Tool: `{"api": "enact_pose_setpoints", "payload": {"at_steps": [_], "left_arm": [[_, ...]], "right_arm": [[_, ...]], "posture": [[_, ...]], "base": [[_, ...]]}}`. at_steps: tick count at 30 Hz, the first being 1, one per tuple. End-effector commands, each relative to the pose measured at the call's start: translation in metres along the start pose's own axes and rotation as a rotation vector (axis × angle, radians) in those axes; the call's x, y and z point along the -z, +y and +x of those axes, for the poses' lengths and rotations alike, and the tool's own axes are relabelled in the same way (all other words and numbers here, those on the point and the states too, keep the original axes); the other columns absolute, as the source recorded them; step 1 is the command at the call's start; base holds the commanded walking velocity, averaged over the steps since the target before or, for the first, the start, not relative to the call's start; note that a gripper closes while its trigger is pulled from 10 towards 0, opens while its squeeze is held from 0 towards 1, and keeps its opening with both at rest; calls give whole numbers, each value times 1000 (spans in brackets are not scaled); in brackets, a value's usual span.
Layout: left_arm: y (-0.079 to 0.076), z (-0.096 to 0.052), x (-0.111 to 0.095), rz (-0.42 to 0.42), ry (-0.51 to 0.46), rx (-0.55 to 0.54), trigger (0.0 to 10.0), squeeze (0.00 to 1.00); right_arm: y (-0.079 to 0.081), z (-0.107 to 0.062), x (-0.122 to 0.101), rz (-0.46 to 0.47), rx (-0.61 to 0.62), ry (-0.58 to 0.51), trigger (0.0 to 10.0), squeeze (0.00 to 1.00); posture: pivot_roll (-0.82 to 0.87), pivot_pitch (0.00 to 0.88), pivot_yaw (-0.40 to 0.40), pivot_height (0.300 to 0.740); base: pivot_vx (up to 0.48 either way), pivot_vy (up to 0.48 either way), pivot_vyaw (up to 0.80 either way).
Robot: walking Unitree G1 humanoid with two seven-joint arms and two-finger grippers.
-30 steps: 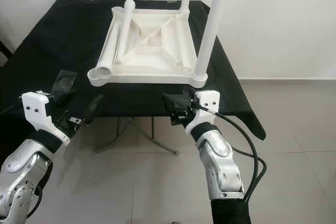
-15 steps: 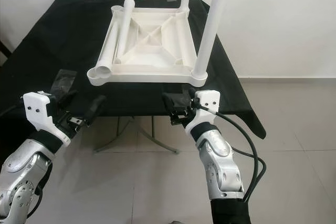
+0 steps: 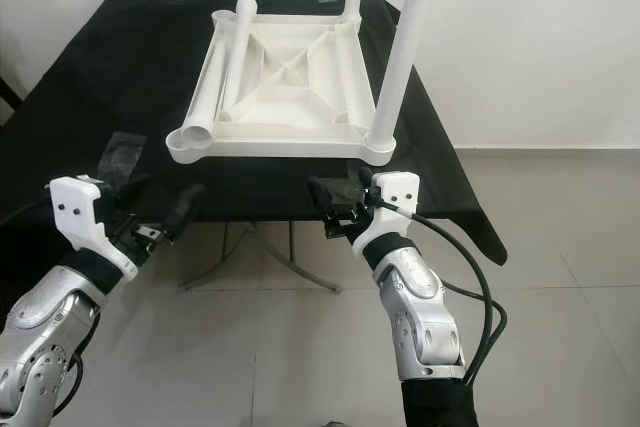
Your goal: Building children table
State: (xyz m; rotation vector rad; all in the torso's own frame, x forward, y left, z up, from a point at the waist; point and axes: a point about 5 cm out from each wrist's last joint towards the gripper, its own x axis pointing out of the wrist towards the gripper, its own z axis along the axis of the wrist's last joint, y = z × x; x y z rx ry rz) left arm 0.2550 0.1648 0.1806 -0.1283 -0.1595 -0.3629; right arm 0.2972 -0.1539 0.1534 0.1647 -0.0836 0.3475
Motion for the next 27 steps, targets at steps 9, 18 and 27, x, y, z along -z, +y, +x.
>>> {"api": "enact_pose_setpoints", "payload": {"at_steps": [9, 18, 27], "left_arm": [[3, -3, 0, 2, -1, -10, 10000, 0], [4, 2, -11, 120, 11, 29, 10000, 0], [-9, 12, -47, 224, -78, 198, 10000, 0]], "right_arm": [[4, 0, 4, 11, -18, 21, 10000, 0], [8, 1, -1, -72, -55, 29, 10000, 0], [11, 17, -13, -118, -48, -17, 10000, 0]], "posture": [[-7, 104, -34, 740], [5, 94, -27, 740], [29, 79, -40, 740]], "base": [[0, 53, 0], [0, 0, 0], [225, 0, 0]]}}
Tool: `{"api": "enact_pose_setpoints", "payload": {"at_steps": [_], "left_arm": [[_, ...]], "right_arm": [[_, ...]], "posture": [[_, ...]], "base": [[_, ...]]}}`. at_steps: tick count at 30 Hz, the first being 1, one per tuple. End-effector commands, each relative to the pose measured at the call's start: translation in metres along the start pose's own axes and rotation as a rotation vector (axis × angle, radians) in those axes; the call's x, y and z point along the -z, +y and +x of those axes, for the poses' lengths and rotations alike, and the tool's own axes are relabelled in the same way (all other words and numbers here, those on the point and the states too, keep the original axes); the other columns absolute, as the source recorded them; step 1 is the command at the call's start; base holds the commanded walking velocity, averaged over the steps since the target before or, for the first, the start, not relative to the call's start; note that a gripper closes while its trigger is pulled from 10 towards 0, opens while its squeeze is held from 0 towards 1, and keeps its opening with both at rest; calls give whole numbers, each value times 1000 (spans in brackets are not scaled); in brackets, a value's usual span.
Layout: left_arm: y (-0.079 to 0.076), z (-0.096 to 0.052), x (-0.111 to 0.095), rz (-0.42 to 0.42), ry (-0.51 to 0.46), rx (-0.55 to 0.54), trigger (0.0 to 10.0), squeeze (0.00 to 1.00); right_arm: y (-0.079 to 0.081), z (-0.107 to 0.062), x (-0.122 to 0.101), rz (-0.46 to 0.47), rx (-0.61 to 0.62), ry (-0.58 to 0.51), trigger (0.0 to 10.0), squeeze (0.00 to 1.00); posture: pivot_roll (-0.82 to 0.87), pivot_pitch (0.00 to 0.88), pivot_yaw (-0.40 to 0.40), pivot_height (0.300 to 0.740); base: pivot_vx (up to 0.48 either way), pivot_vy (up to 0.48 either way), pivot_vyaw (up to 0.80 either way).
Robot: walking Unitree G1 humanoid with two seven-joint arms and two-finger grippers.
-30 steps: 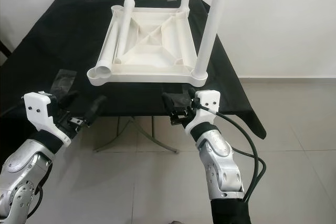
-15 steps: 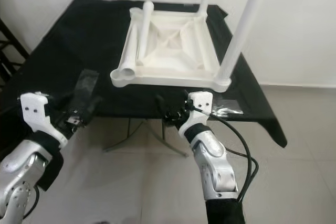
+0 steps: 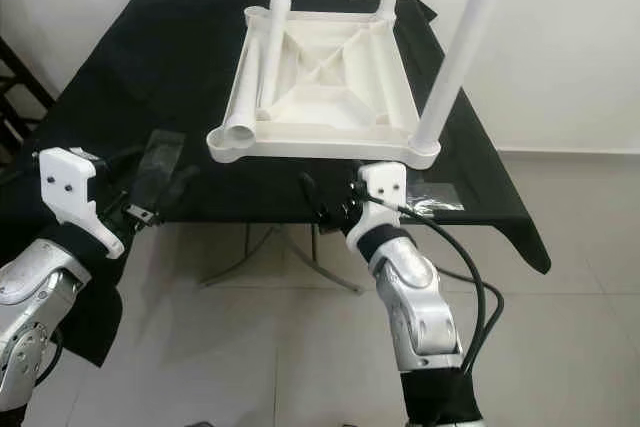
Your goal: Building children table
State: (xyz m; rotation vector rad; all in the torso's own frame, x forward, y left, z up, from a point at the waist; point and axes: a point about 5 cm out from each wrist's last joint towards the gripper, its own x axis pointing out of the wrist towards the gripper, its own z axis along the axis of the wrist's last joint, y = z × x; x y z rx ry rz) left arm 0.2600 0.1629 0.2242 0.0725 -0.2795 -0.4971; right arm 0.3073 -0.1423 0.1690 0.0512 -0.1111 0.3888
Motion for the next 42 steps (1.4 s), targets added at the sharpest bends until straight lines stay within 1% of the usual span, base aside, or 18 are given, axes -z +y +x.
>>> {"api": "enact_pose_setpoints", "payload": {"at_steps": [1, 2, 7, 9, 13, 14, 18, 22, 23, 28, 29, 30, 33, 37, 39, 40, 41, 42], "left_arm": [[-5, 1, -8, 32, -9, 54, 10000, 0], [-6, 1, -11, 45, -13, 71, 10000, 0], [-6, 2, -13, 55, -18, 84, 10000, 0], [-8, 7, -20, 108, -19, 170, 10000, 0], [-9, 10, -21, 124, -16, 197, 10000, 0], [-10, 14, -23, 151, -12, 233, 10000, 0], [-10, 18, -25, 168, -11, 259, 10000, 0], [-10, 21, -25, 178, -1, 272, 10000, 0], [-12, 22, -22, 168, 17, 277, 10000, 0], [-13, 20, -18, 157, 41, 287, 10000, 0], [-15, 17, -15, 146, 65, 308, 10000, 0], [-18, 9, -9, 158, 130, 385, 10000, 0], [-19, 6, -6, 163, 163, 424, 10000, 0], [-16, -4, -1, 278, 224, 488, 10000, 0], [-13, -7, 6, 374, 284, 517, 10000, 0], [-13, -7, 6, 374, 284, 517, 10000, 0], [-10, -5, 9, 428, 303, 512, 10000, 0], [-10, -5, 9, 428, 303, 512, 10000, 0]], "right_arm": [[2, 3, -1, -5, 0, -19, 10000, 0], [2, 4, -3, 30, 0, -31, 10000, 0], [2, 4, -5, 42, 0, -37, 10000, 0], [2, 6, -12, 36, -2, -72, 10000, 0], [1, 6, -11, 27, 15, -60, 10000, 0], [3, 6, -10, 27, 8, -55, 10000, 0], [5, 6, -7, 18, 3, -45, 10000, 0], [7, 4, -3, 6, -2, -31, 10000, 0], [9, 2, 1, 1, -9, -18, 10000, 0], [10, 1, 4, 6, -13, -10, 10000, 0], [10, 1, 4, 16, -14, -7, 10000, 0], [10, 1, 5, 33, -15, -4, 10000, 0], [10, 1, 5, 35, -16, -4, 10000, 0], [11, 0, 4, 33, -24, -4, 10000, 0], [10, -1, 4, 27, -26, -1, 10000, 0], [10, -1, 4, 27, -26, -1, 10000, 0], [8, -2, 4, 22, -23, 3, 10000, 0], [8, -2, 4, 22, -23, 3, 10000, 0]], "posture": [[29, 79, -40, 740], [30, 78, -42, 740], [31, 78, -43, 740], [24, 71, -39, 740], [23, 71, -38, 740], [20, 70, -30, 740], [18, 70, -25, 740], [14, 72, -19, 740], [14, 77, -17, 740], [14, 77, -16, 740], [14, 78, -16, 740], [18, 81, -18, 740], [18, 81, -18, 740], [16, 86, -18, 740], [16, 86, -18, 740], [16, 86, -18, 740], [16, 86, -18, 740], [16, 86, -18, 740]], "base": [[337, 0, 0], [341, 0, 0], [341, 0, 0], [356, 0, 400], [360, 0, 0], [356, 0, 0], [357, 0, 0], [322, 0, 0], [0, 0, 0], [0, 0, 0], [0, 0, 0], [0, 480, 0], [0, 480, 0], [0, 120, 0], [0, 0, 0], [0, 0, 0], [0, 0, 0], [0, 0, 0]]}}
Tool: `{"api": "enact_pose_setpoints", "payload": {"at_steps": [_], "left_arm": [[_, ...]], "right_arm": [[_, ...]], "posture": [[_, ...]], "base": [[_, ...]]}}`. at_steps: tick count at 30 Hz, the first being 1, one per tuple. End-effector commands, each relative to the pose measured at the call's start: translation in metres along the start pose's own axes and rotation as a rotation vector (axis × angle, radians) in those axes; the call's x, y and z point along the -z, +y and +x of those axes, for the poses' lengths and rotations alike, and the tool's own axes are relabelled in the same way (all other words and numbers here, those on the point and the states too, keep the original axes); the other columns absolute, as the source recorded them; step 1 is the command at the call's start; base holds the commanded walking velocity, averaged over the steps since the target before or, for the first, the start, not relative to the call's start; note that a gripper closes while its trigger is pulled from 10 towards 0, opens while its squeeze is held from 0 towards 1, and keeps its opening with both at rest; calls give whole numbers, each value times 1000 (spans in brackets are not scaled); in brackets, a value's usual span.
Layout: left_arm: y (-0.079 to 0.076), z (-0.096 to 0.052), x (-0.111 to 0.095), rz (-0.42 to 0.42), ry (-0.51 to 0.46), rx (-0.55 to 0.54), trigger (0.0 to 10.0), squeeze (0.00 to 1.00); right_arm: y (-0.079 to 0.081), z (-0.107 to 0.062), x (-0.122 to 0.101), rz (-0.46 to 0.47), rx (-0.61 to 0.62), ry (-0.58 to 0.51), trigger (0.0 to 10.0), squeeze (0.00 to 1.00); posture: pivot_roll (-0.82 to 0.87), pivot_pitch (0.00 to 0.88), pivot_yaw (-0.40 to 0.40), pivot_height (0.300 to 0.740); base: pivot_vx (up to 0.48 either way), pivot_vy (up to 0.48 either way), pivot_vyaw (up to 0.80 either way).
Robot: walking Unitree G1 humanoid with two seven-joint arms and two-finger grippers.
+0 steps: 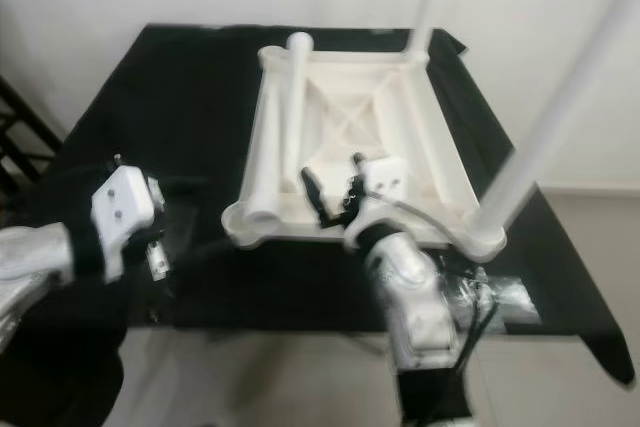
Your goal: Building children table
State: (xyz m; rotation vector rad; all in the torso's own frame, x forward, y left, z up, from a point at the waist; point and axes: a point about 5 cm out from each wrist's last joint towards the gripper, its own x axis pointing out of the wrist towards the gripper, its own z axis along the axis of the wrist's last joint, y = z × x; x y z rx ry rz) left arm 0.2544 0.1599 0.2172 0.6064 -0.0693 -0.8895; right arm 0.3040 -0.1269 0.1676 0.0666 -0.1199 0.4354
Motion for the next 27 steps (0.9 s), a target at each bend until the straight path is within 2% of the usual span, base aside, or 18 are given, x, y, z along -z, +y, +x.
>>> {"api": "enact_pose_setpoints", "payload": {"at_steps": [1, 3, 7, 11, 16, 17, 20, 22, 24, 27], "left_arm": [[-4, 3, 1, 30, 13, 33, 10000, 0], [-6, 16, 0, 101, 9, 24, 10000, 0], [-8, 20, -1, 115, 1, 27, 10000, 0], [-13, 39, -10, 157, -55, 42, 10000, 0], [-14, 42, -13, 166, -67, 44, 10000, 0], [-14, 49, -14, 185, -71, 47, 10000, 0], [-15, 52, -13, 195, -69, 48, 10000, 0], [-15, 54, -11, 200, -57, 42, 10000, 0], [-15, 59, 0, 221, 18, 25, 10000, 0], [-13, 61, 6, 233, 62, 1, 10000, 0]], "right_arm": [[-7, -5, 1, 6, 23, 13, 10000, 0], [-15, -10, 1, -7, 50, 26, 10000, 0], [-17, -12, 2, -8, 59, 40, 10000, 0], [-16, -19, 3, 52, 37, 38, 10000, 0], [-15, -20, 3, 60, 32, 35, 10000, 0], [-15, -20, 5, 68, 50, 39, 10000, 0], [-15, -20, 7, 72, 63, 42, 10000, 0], [-16, -19, 7, 77, 77, 37, 10000, 0], [-22, -20, 6, 103, 119, 16, 10000, 0], [-22, -20, 6, 108, 121, 16, 10000, 0]], "posture": [[16, 86, -18, 740], [15, 94, -7, 740], [13, 96, -4, 740], [10, 100, 3, 740], [10, 100, 3, 740], [9, 98, 5, 740], [9, 98, 5, 740], [8, 99, 5, 740], [8, 97, 1, 740], [8, 97, 1, 740]], "base": [[0, 0, 0], [0, 0, 0], [0, 0, 0], [0, 0, -800], [0, 0, -800], [0, 0, -800], [0, 0, -800], [0, 0, -800], [0, 0, 0], [0, 0, 0]]}}
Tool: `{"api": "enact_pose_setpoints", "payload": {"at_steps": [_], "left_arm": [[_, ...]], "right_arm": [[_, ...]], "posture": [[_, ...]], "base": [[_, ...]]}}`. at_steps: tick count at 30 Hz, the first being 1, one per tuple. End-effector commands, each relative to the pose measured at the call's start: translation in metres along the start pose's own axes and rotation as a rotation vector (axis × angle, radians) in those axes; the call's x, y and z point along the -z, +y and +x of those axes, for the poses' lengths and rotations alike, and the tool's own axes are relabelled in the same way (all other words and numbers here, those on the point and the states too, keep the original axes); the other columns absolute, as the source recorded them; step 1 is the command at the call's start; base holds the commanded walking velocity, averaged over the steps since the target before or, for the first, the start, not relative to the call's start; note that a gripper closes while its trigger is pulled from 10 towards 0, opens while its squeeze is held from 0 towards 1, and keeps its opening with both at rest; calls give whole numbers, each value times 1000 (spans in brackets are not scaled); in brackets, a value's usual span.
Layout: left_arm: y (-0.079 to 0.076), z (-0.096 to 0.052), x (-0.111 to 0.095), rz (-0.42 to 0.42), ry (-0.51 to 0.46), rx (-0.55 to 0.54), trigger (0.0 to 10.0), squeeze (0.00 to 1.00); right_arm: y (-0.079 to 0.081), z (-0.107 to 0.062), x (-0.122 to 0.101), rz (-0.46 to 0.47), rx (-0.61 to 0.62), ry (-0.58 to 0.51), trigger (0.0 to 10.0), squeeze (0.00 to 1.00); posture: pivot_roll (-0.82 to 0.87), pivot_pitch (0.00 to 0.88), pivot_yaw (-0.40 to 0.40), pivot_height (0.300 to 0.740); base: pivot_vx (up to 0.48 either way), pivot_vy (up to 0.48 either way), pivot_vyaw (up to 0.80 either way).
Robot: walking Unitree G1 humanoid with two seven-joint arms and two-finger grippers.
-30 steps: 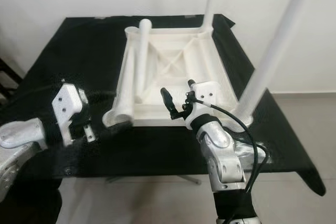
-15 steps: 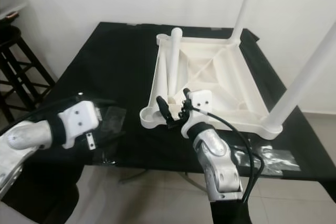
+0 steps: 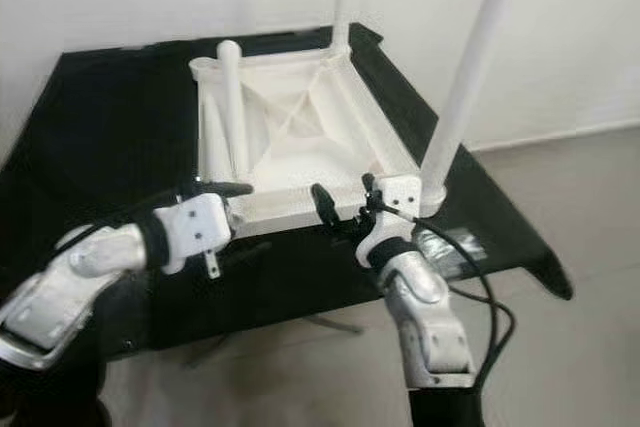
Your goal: Building children table
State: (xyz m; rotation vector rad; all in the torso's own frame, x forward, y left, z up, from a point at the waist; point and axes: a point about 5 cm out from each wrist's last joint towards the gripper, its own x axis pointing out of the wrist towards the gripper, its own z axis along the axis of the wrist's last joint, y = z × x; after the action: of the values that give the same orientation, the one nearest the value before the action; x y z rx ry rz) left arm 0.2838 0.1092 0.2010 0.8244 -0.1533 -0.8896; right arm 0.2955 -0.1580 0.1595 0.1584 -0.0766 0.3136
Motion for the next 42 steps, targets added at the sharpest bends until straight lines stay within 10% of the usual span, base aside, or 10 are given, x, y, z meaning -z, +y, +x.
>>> {"api": "enact_pose_setpoints", "payload": {"at_steps": [1, 17, 42], "left_arm": [[-2, 2, 10, 24, 69, -10, 10000, 0], [15, -5, 34, 183, 239, -54, 10000, 0], [19, 10, 43, 51, 290, -286, 10000, 0]], "right_arm": [[3, 1, 2, 19, -10, 1, 10000, 0], [4, 0, 2, 36, -16, 7, 10000, 0], [4, 0, 2, 31, -15, 11, 10000, 0]], "posture": [[8, 96, -1, 740], [5, 99, 6, 740], [-2, 102, 6, 740]], "base": [[0, 0, 0], [0, 0, 0], [0, 0, 0]]}}
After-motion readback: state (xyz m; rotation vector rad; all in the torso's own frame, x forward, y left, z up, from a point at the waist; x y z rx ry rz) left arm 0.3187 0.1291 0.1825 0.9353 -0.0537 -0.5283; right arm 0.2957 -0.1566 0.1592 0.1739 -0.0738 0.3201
